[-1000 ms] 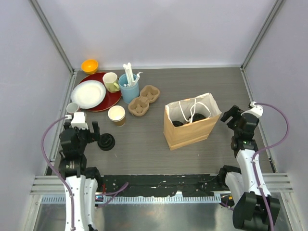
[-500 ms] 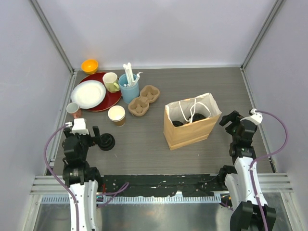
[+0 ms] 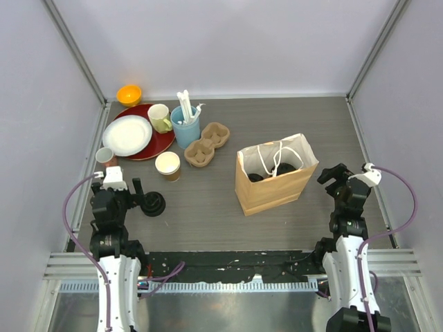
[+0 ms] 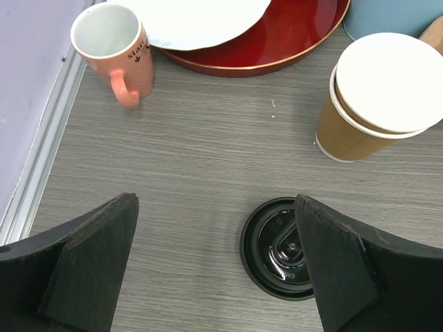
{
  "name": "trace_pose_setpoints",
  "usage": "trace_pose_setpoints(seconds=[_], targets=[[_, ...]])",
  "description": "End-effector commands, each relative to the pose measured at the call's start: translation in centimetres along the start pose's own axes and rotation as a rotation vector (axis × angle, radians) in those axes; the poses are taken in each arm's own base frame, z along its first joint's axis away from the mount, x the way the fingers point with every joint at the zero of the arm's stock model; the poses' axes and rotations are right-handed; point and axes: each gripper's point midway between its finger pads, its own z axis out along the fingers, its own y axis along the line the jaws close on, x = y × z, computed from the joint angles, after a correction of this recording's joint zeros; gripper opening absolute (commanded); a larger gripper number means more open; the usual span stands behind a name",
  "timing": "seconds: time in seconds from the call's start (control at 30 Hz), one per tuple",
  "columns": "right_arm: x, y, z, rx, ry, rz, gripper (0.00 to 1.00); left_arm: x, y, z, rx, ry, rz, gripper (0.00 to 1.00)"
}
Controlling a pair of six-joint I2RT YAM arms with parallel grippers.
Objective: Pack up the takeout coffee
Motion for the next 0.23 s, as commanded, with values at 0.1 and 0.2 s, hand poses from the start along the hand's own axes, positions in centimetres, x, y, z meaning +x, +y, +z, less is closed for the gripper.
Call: trace_pose_setpoints(seconds=[0.1, 0.2], targets=[[-0.77, -0.44, -0.23, 0.029, -0.049, 0.052, 0.84, -3.43, 0.50, -0.63, -0.027, -0.121, 0.003, 1.00], [-0.81, -0.52, -0.30, 0.034, -0.052, 0.059, 0.84, -3.36, 0.82, -0.46, -0.051, -0.111, -0.032, 1.00]])
